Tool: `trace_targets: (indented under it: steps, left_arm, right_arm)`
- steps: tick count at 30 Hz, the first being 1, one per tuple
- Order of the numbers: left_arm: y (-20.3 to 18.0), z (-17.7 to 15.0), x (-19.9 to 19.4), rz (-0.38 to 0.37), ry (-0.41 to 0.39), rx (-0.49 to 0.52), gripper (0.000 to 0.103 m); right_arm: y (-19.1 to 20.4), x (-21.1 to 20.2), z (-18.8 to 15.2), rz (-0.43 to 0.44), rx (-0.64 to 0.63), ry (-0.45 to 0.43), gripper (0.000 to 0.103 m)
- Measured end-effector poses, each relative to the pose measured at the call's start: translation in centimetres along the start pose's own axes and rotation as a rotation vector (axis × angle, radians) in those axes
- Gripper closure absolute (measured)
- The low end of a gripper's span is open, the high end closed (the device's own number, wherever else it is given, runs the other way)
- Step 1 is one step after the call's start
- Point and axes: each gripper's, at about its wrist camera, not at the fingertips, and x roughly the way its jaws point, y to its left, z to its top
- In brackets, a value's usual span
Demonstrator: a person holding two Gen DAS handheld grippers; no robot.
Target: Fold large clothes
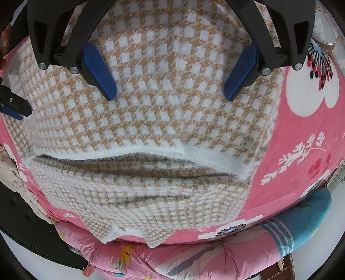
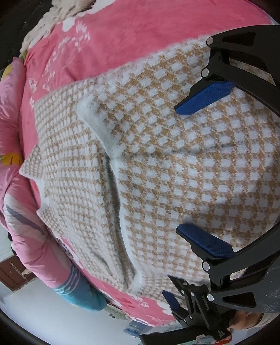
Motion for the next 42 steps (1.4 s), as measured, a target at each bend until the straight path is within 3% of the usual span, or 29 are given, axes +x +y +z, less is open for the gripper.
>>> trace_targets:
  steps: [6, 11, 23, 32, 37, 42]
  left_arm:
    - [0.6, -0.4, -0.9, -0.027, -0.013, -0.021, 0.005]
    - [1.5, -0.7, -3.0, -0.061, -0.071, -0.036, 0.005]
    - [3.0, 2.4, -8.7, -0.113, -0.256, -0.017, 0.005]
    - [5.9, 11.6, -8.6, -0.160, -0.293, -0.023, 0.005]
    - [5.3, 18.3, -5.7, -0.220, -0.326, -0.012, 0.005]
    - [2.4, 25.7, 1.3, -0.217, -0.225, 0.007, 0.005]
  right_arm:
    - [-0.2, -0.4, 0.1, 0.006, -0.031, 0.026, 0.007]
    - [0.5, -1.4, 1.0, 0.023, -0.046, 0.087, 0.007]
    - [3.2, -10.2, 5.4, 0.154, -0.155, -0.119, 0.007]
    - [2.3, -10.9, 14.2, 0.149, -0.169, -0.196, 0.007]
    - [0.7, -6.1, 20.8, 0.175, -0.117, -0.139, 0.007]
    - [-1.1, 0.3, 27.7, 0.215, -0.028, -0.051, 0.007]
